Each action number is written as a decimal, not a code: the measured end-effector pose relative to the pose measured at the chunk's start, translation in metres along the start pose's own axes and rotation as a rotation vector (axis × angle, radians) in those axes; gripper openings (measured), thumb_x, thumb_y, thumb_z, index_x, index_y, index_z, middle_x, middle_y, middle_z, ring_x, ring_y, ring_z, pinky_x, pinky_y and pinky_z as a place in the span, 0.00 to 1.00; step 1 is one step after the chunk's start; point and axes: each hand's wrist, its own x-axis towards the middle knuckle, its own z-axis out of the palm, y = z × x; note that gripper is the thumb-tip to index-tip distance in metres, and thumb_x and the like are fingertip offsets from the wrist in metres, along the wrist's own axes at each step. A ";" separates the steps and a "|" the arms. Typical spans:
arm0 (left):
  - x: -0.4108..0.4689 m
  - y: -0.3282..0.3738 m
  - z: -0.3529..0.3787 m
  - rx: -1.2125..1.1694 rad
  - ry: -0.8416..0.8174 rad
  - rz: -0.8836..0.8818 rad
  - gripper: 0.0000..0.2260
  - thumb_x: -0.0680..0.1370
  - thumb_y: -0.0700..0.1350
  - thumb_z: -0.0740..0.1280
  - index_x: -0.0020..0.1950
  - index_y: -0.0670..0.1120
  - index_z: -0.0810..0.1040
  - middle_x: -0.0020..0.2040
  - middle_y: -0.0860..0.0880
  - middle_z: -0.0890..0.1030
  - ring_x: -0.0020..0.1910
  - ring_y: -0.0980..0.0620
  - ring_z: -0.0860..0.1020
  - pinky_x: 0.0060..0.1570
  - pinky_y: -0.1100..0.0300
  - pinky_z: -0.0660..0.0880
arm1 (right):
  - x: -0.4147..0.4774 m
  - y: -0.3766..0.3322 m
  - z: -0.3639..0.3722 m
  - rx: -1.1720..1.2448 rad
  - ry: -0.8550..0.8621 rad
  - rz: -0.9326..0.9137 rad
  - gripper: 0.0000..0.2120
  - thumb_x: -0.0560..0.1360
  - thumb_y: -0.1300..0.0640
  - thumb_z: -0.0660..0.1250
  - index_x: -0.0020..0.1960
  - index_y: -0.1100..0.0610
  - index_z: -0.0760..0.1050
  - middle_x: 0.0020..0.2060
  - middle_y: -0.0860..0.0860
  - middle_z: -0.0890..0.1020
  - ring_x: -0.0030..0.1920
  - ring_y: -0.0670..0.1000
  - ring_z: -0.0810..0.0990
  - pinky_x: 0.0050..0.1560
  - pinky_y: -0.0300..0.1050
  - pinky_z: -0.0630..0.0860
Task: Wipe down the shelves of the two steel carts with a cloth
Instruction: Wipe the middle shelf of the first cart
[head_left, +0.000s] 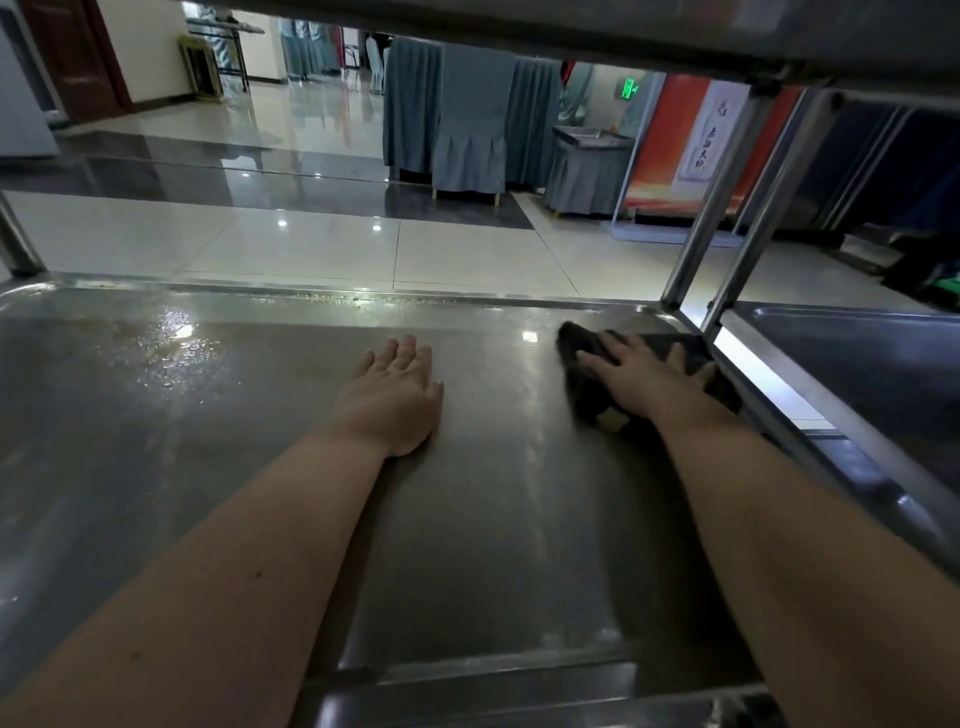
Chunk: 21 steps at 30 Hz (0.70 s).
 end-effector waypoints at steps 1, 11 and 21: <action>0.000 0.001 0.000 0.006 -0.002 0.001 0.26 0.82 0.54 0.46 0.79 0.48 0.47 0.80 0.48 0.46 0.78 0.51 0.45 0.74 0.54 0.42 | -0.001 0.010 -0.002 0.014 0.004 0.056 0.33 0.73 0.25 0.47 0.76 0.32 0.49 0.78 0.39 0.47 0.77 0.64 0.39 0.68 0.74 0.36; -0.004 0.005 -0.006 0.006 -0.013 -0.011 0.25 0.83 0.51 0.45 0.79 0.46 0.47 0.80 0.48 0.47 0.78 0.51 0.46 0.74 0.53 0.42 | -0.044 -0.113 0.036 -0.049 -0.031 -0.278 0.33 0.74 0.26 0.45 0.76 0.33 0.44 0.79 0.42 0.44 0.75 0.67 0.36 0.65 0.76 0.32; -0.008 0.009 -0.019 -0.014 -0.076 -0.025 0.25 0.83 0.49 0.47 0.79 0.45 0.48 0.80 0.46 0.47 0.78 0.49 0.44 0.74 0.50 0.38 | -0.229 -0.047 0.061 -0.133 -0.081 -0.461 0.34 0.63 0.21 0.27 0.66 0.28 0.23 0.72 0.39 0.28 0.73 0.65 0.29 0.56 0.69 0.20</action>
